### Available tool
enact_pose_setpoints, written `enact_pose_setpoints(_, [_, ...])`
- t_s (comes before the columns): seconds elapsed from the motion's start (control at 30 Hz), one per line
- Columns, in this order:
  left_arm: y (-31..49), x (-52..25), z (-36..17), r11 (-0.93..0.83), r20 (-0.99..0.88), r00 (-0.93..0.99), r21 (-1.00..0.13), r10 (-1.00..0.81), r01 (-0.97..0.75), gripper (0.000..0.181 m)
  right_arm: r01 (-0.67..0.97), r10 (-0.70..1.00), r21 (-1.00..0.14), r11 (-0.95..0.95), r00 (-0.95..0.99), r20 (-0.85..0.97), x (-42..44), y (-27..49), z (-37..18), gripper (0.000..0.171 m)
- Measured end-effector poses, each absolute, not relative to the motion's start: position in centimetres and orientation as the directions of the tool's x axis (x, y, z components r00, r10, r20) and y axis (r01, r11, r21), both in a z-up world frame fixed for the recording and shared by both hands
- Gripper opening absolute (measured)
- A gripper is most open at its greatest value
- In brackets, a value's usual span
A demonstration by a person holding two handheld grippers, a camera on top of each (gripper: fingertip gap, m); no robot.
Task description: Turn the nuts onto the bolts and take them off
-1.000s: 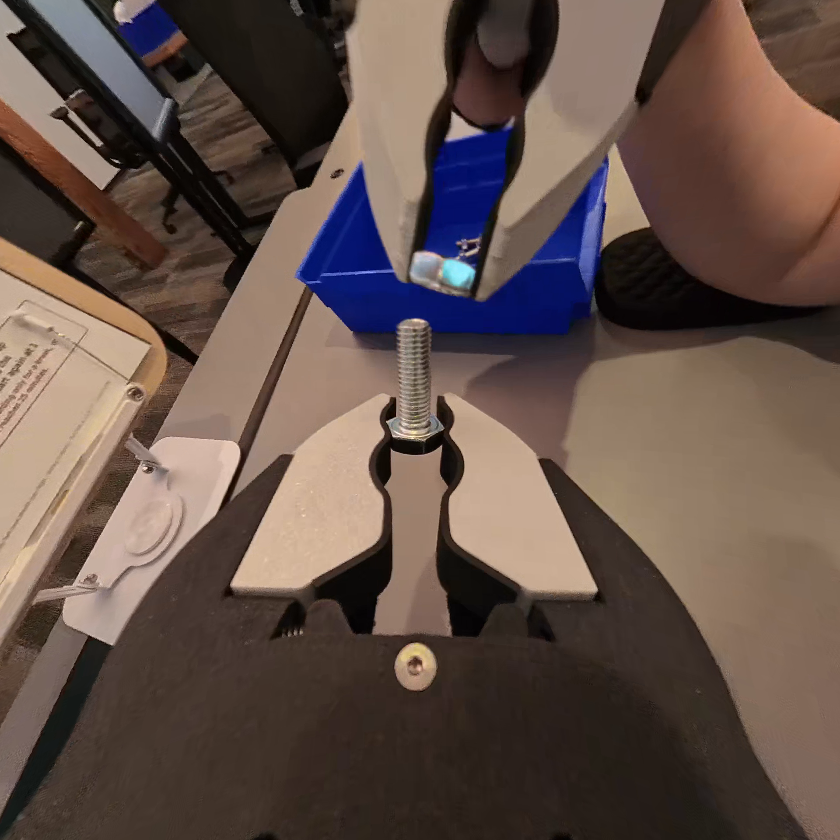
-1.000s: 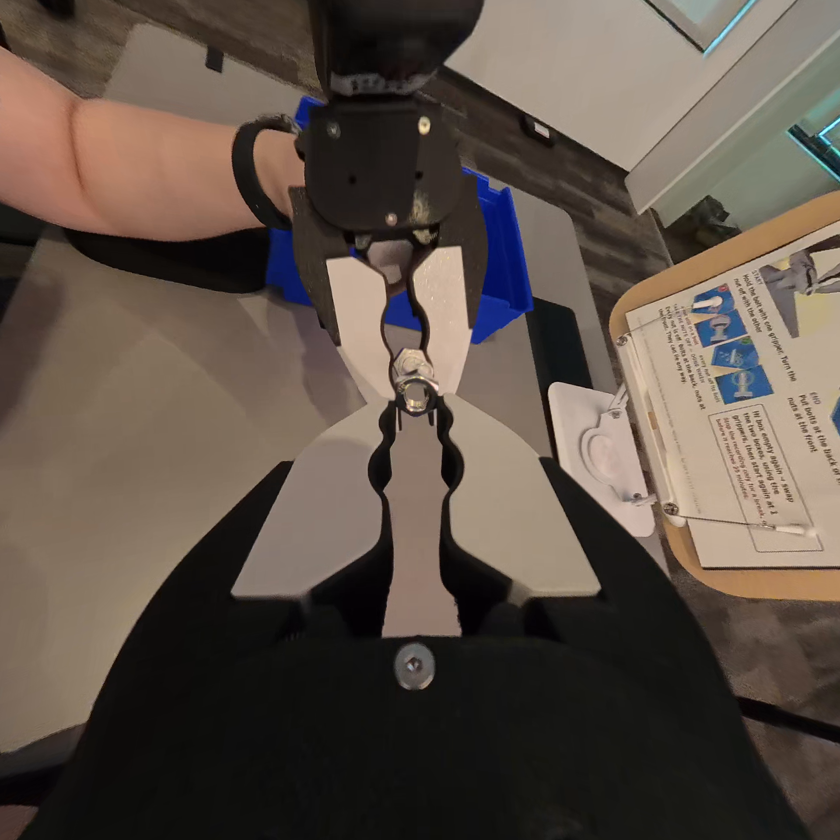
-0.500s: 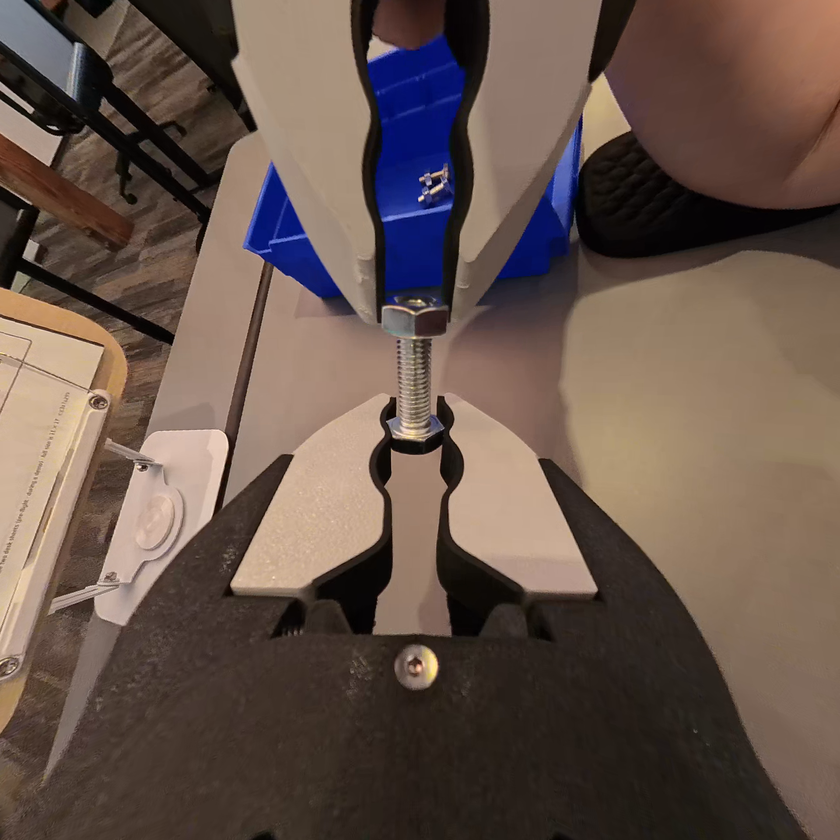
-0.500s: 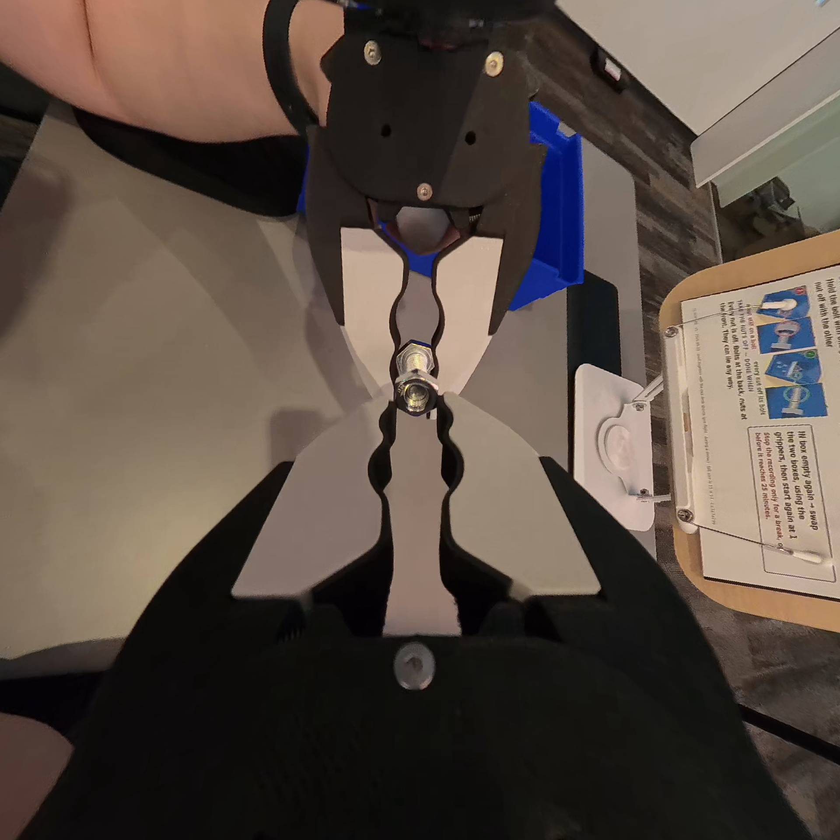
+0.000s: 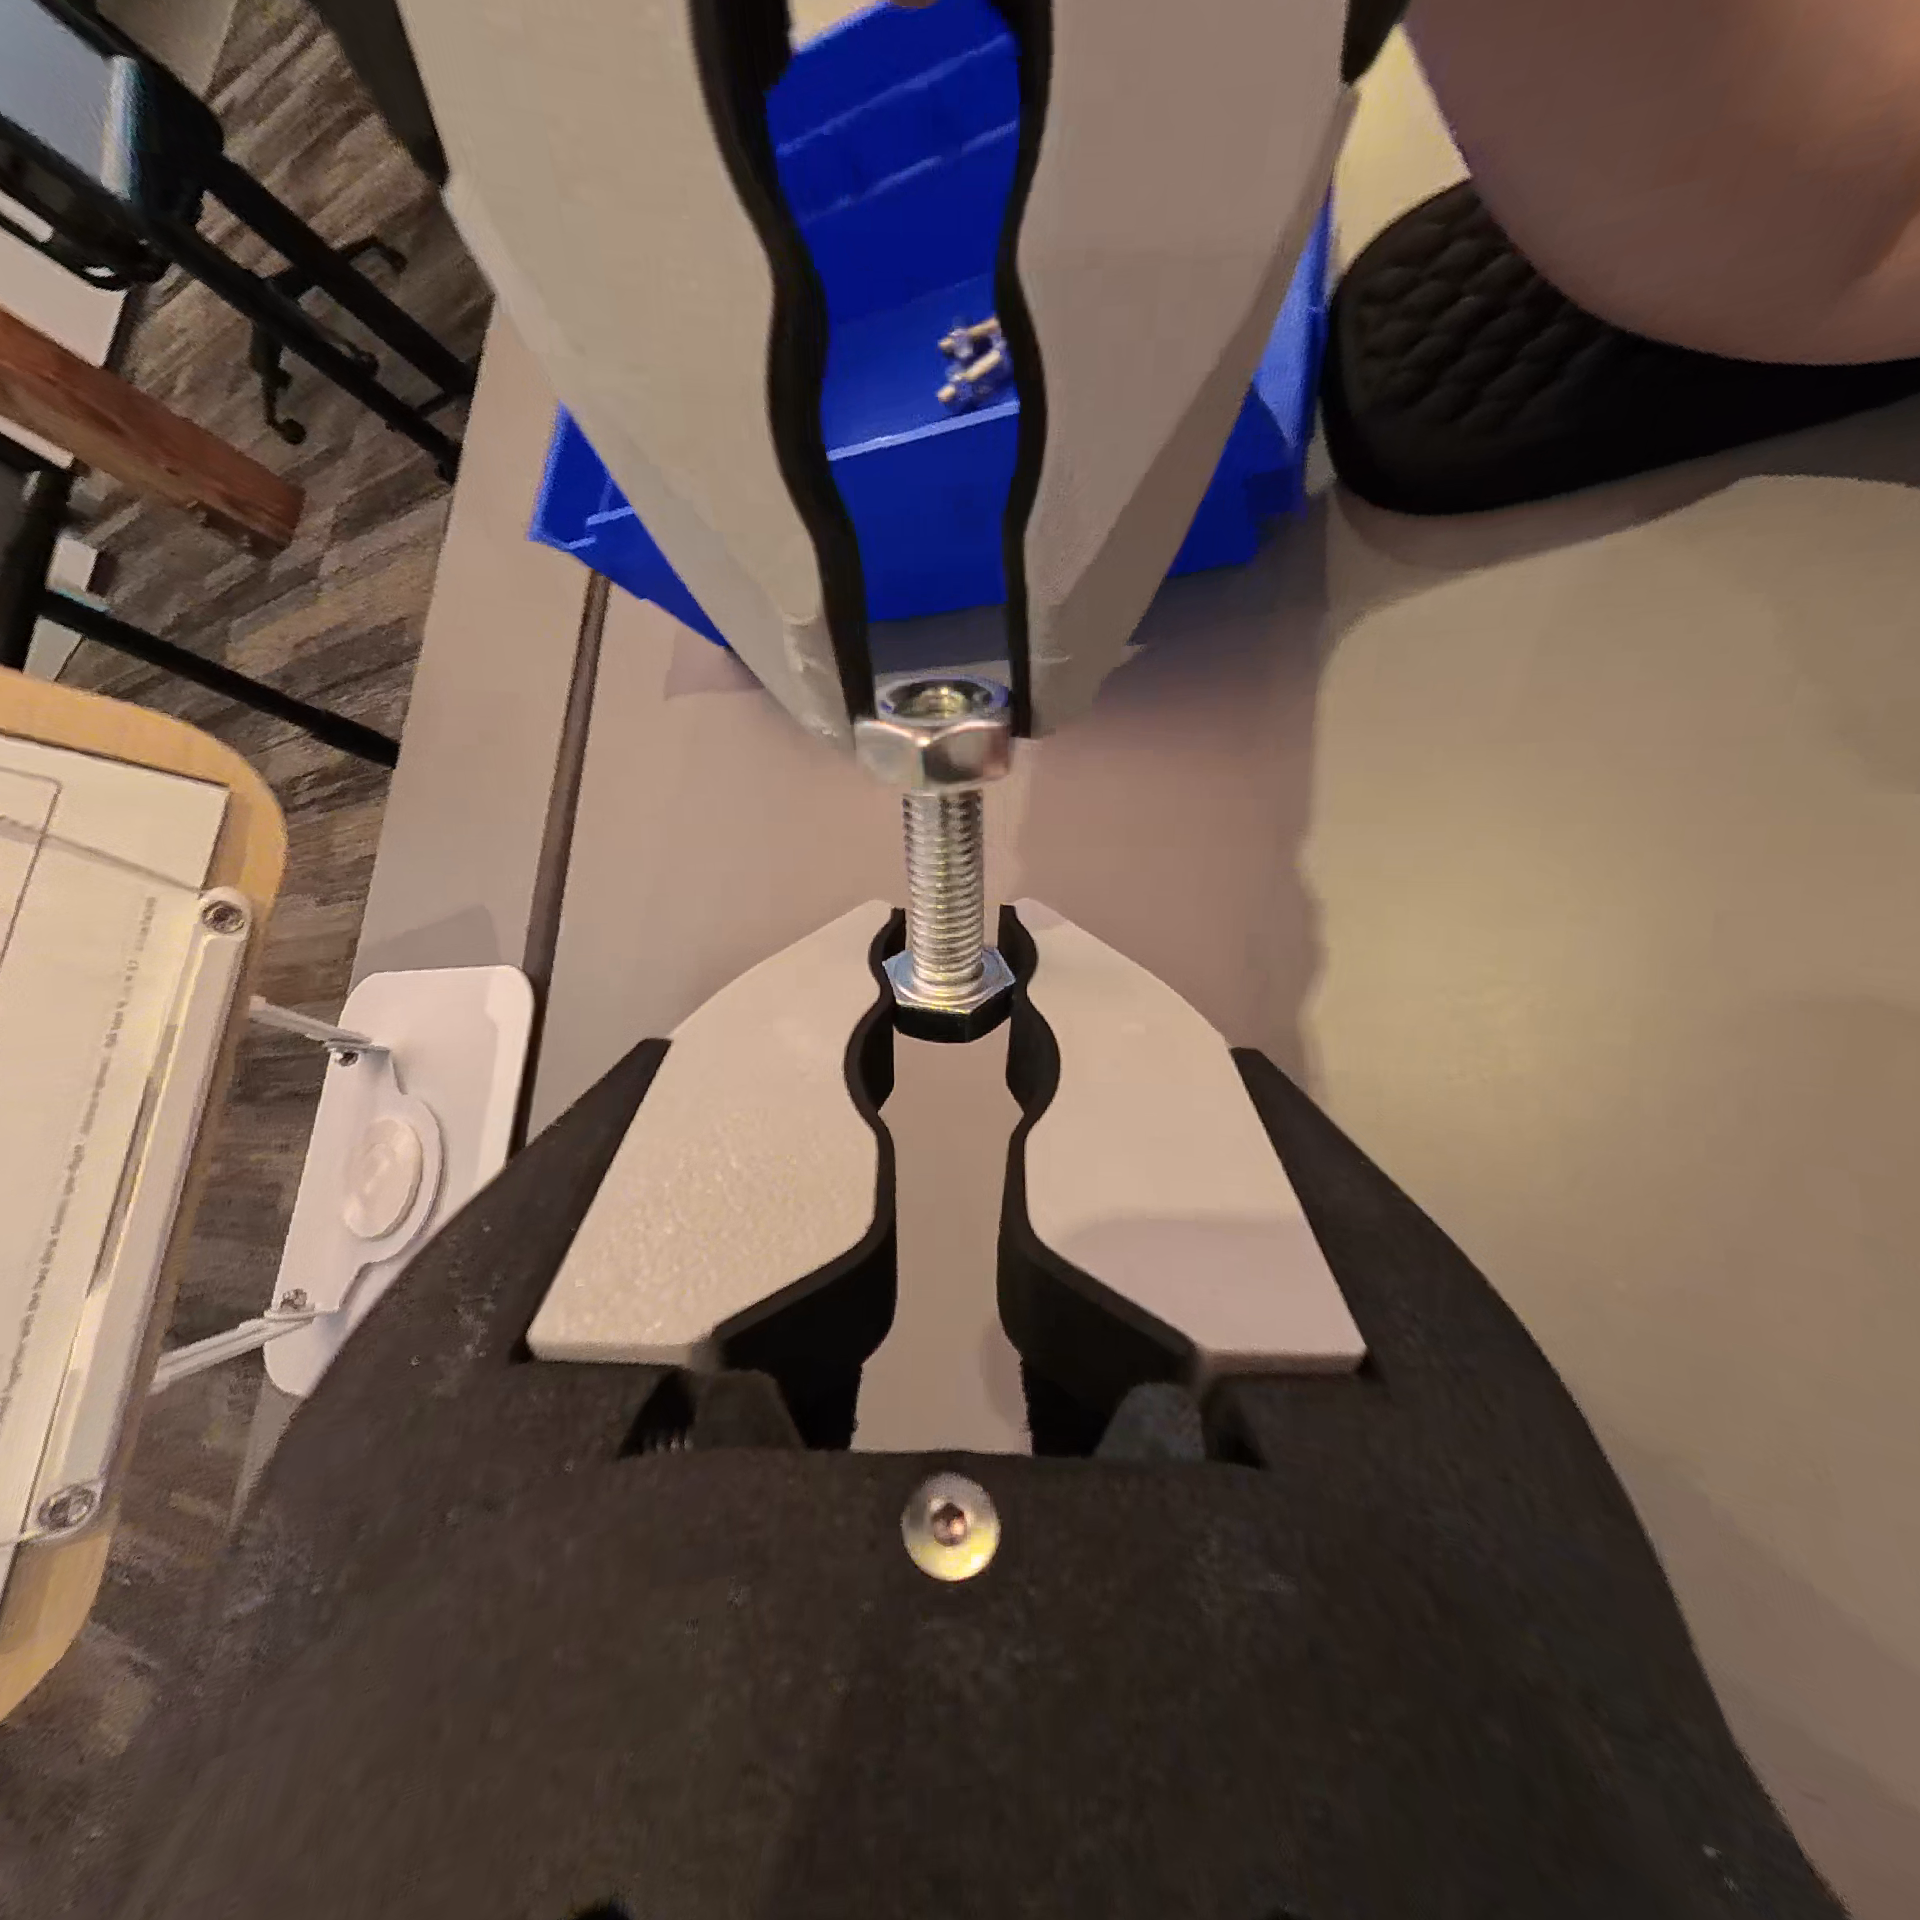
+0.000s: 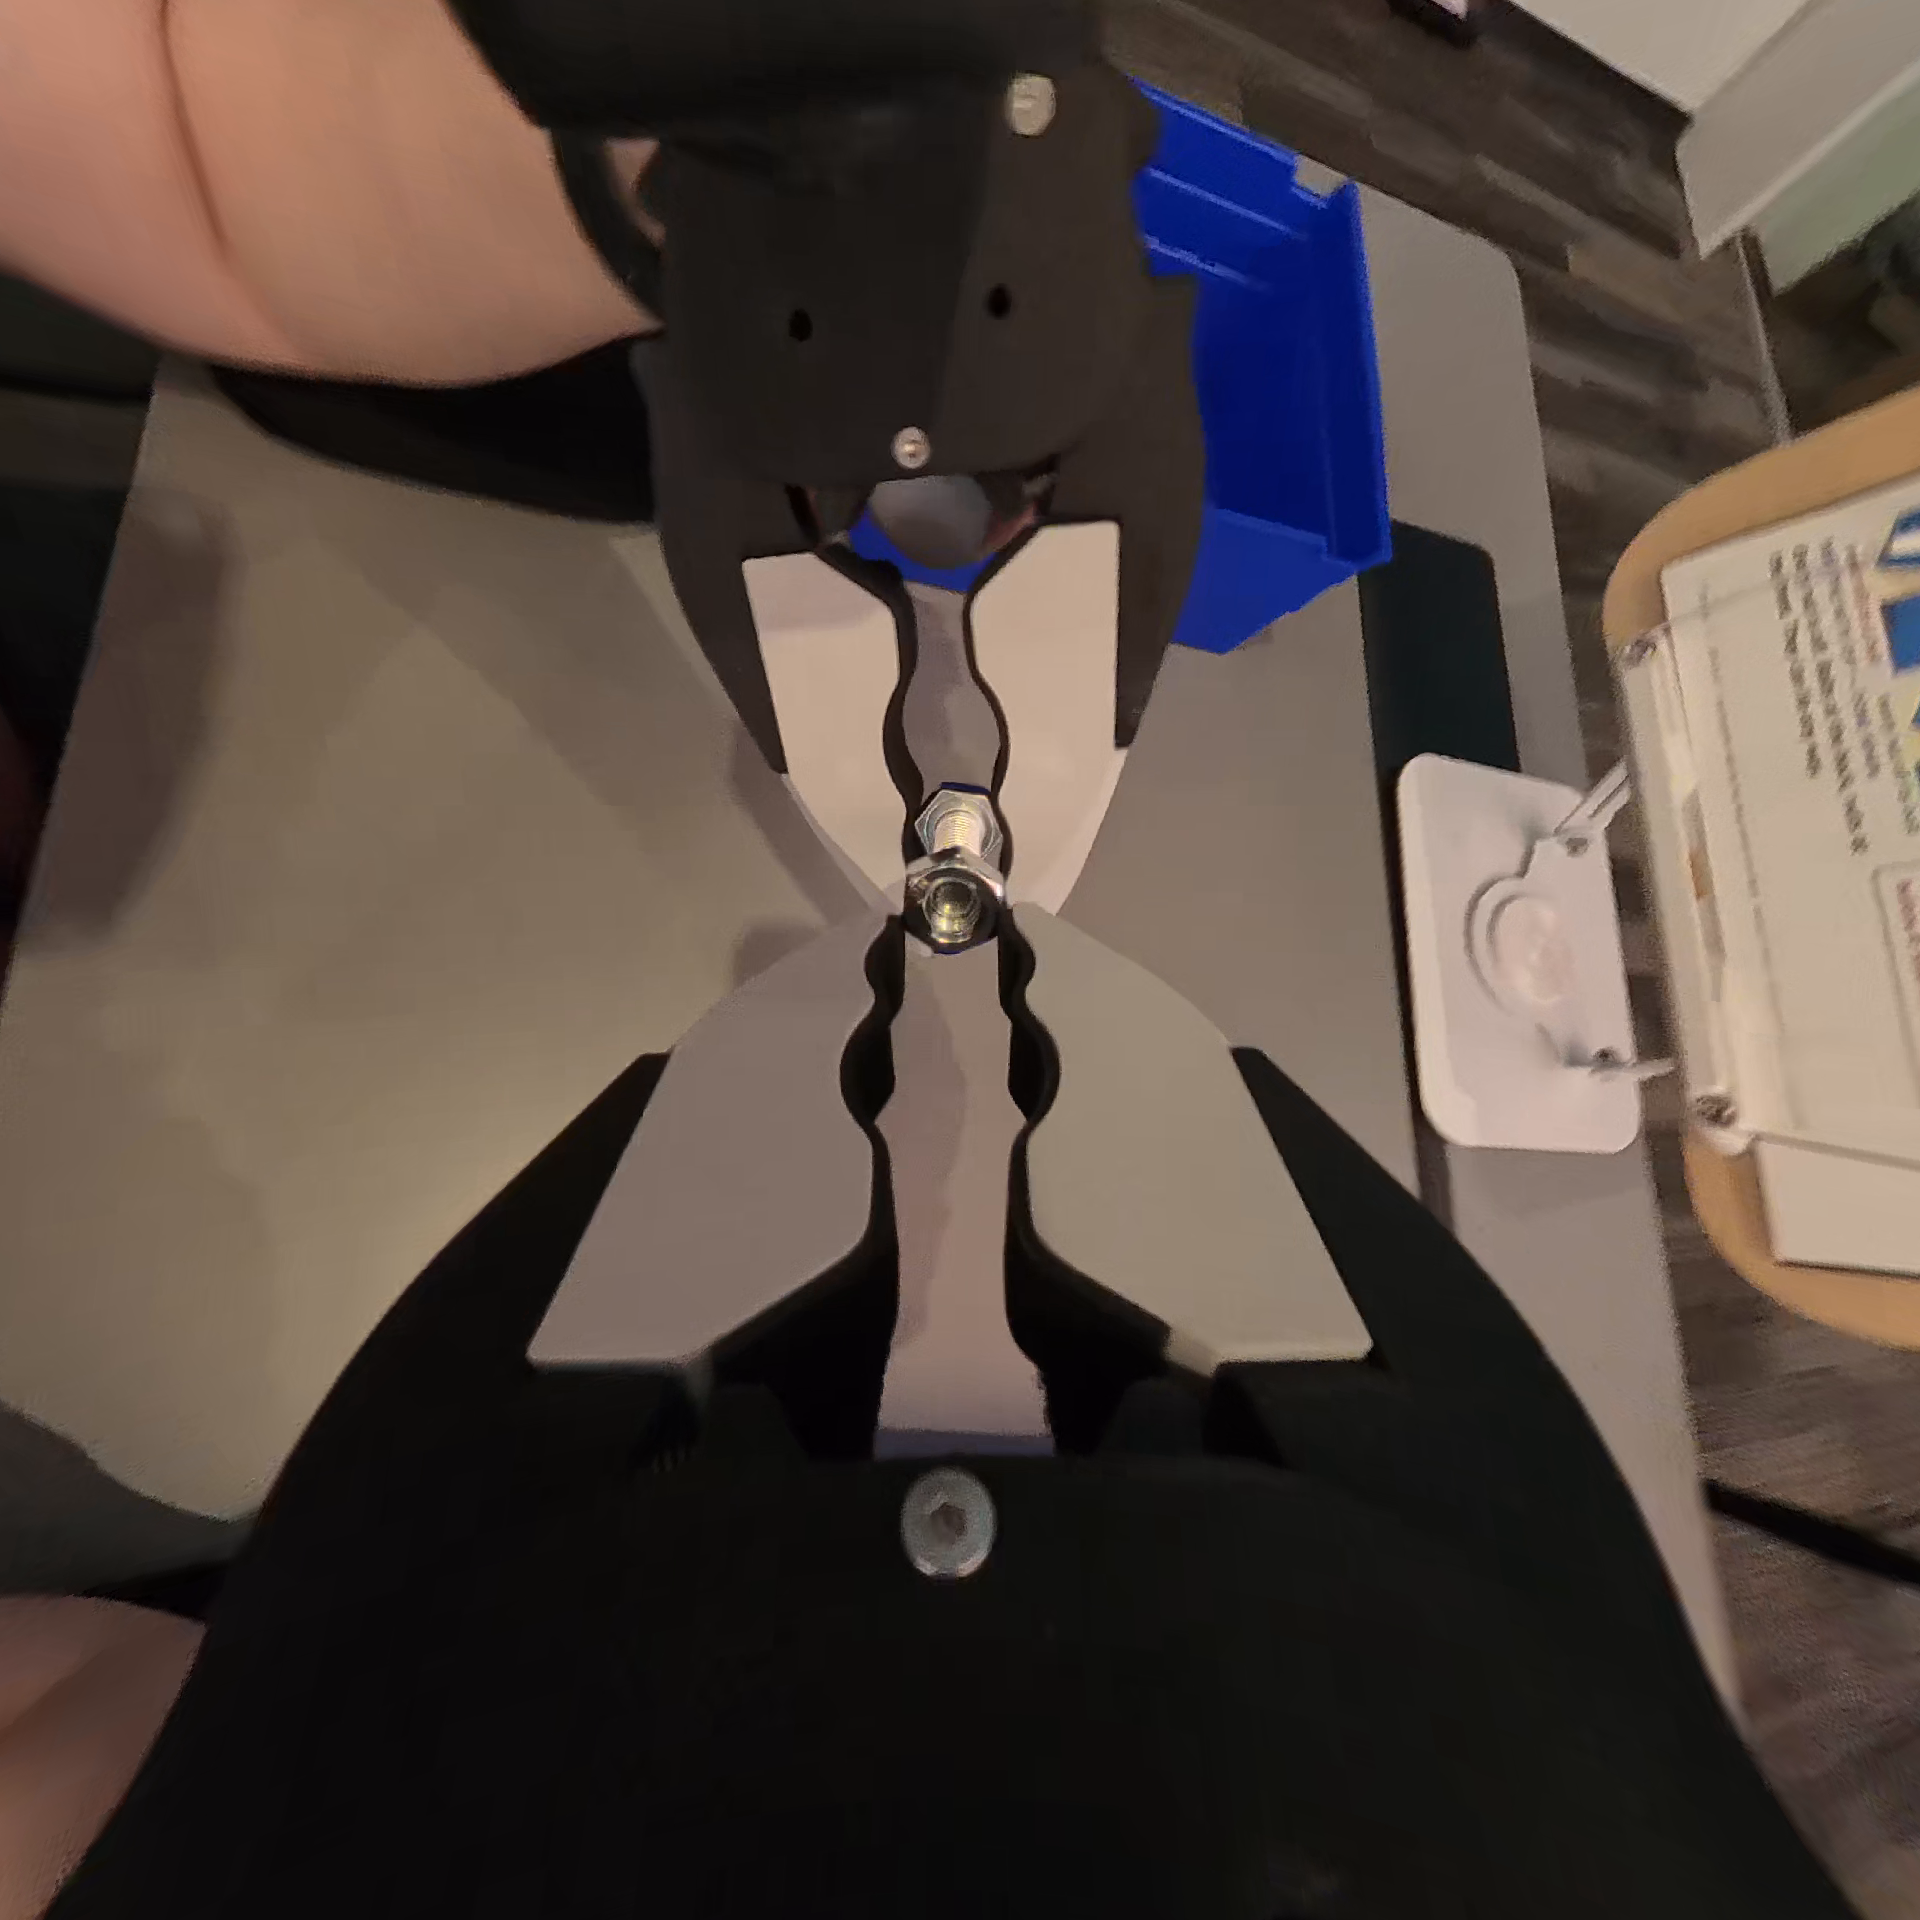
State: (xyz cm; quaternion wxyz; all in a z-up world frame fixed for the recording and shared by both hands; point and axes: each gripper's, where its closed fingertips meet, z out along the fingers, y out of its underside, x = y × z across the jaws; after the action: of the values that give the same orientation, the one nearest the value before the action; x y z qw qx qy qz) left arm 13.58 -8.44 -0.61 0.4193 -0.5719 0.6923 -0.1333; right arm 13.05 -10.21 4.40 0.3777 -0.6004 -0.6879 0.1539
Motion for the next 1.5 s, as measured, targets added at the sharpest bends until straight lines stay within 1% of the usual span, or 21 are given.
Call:
enact_pose_setpoints(0.13, [-7.3, 13.1, 0.1, 0.266, -0.428, 0.078, -0.684, -0.900, -0.679, 0.016, 0.683, 0.968, -0.727, 0.068, 0.132, 0.214, 12.7, -9.2, 4.9, 0.018])
enact_pose_setpoints(0.23, [-6.6, 12.9, 0.5, 0.235, -0.433, 0.132, -0.691, -0.891, -0.683, 0.016, 0.631, 0.969, -0.772, -0.081, 0.230, 0.086, 12.5, -8.6, 5.3, 0.018])
enact_pose_setpoints(0.33, [-5.9, 12.7, 0.8, 0.201, -0.434, 0.185, -0.701, -0.882, -0.684, 0.016, 0.571, 0.951, -0.795, -0.203, 0.309, -0.022, 12.4, -7.8, 5.5, 0.018])
enact_pose_setpoints(0.4, [-5.3, 12.4, 0.9, 0.180, -0.441, 0.220, -0.700, -0.870, -0.691, 0.016, 0.541, 0.937, -0.802, -0.251, 0.345, -0.060, 12.3, -7.4, 5.6, 0.018])
enact_pose_setpoints(0.57, [-4.9, 12.2, 1.4, 0.158, -0.424, 0.254, -0.725, -0.869, -0.670, 0.016, 0.507, 0.934, -0.828, -0.239, 0.354, -0.053, 11.9, -7.1, 6.2, 0.018])
enact_pose_setpoints(0.7, [-5.1, 12.2, 2.3, 0.157, -0.402, 0.265, -0.759, -0.877, -0.632, 0.016, 0.482, 0.944, -0.857, -0.183, 0.330, -0.016, 11.7, -7.3, 7.1, 0.019])
enact_pose_setpoints(0.73, [-5.2, 12.1, 2.5, 0.160, -0.397, 0.265, -0.767, -0.879, -0.621, 0.016, 0.471, 0.947, -0.867, -0.164, 0.320, -0.005, 11.6, -7.3, 7.5, 0.012])
enact_pose_setpoints(0.77, [-5.3, 12.1, 2.6, 0.157, -0.387, 0.264, -0.775, -0.883, -0.612, 0.016, 0.460, 0.953, -0.876, -0.145, 0.303, 0.002, 11.4, -7.5, 7.8, 0.000])
enact_pose_setpoints(0.8, [-5.4, 12.1, 2.8, 0.156, -0.377, 0.262, -0.784, -0.888, -0.601, 0.016, 0.454, 0.957, -0.881, -0.133, 0.291, 0.005, 11.4, -7.7, 8.0, 0.000])
enact_pose_setpoints(0.87, [-5.5, 12.1, 3.0, 0.155, -0.370, 0.260, -0.790, -0.892, -0.593, 0.016, 0.485, 0.956, -0.864, -0.134, 0.292, 0.015, 11.6, -7.6, 7.5, 0.000])
enact_pose_setpoints(0.93, [-4.8, 11.2, 2.9, 0.151, -0.403, 0.283, -0.766, -0.870, -0.625, 0.016, 0.509, 0.947, -0.849, -0.140, 0.318, 0.035, 12.3, -6.9, 7.0, 0.001])
enact_pose_setpoints(1.0, [-4.2, 10.4, 3.0, 0.133, -0.405, 0.305, -0.761, -0.862, -0.635, 0.016, 0.505, 0.930, -0.845, -0.173, 0.366, 0.028, 13.1, -5.8, 6.7, 0.006])
enact_pose_setpoints(1.07, [-3.9, 9.7, 3.5, 0.115, -0.396, 0.331, -0.772, -0.856, -0.625, 0.016, 0.498, 0.912, -0.843, -0.206, 0.409, 0.018, 13.8, -4.8, 6.5, 0.007])
enact_pose_setpoints(1.13, [-3.3, 8.8, 3.8, 0.096, -0.406, 0.363, -0.766, -0.839, -0.636, 0.016, 0.498, 0.911, -0.836, -0.231, 0.412, -0.006, 13.8, -4.6, 6.0, 0.010])
enact_pose_setpoints(1.27, [-2.8, 6.0, 4.4, 0.050, -0.415, 0.423, -0.759, -0.805, -0.649, 0.016, 0.601, 0.916, -0.758, -0.251, 0.401, 0.015, 14.4, -4.9, 3.3, 0.017])
enact_pose_setpoints(1.43, [-1.5, 1.7, 6.3, -0.022, -0.369, 0.528, -0.804, -0.765, -0.594, 0.016, 0.619, 0.911, -0.715, -0.327, 0.407, -0.064, 14.8, -3.0, 0.8, 0.016])
enact_pose_setpoints(1.5, [-0.8, 0.0, 6.7, -0.063, -0.324, 0.577, -0.833, -0.750, -0.550, 0.016, 0.644, 0.900, -0.671, -0.368, 0.428, -0.083, 15.2, -2.1, -0.7, 0.017])
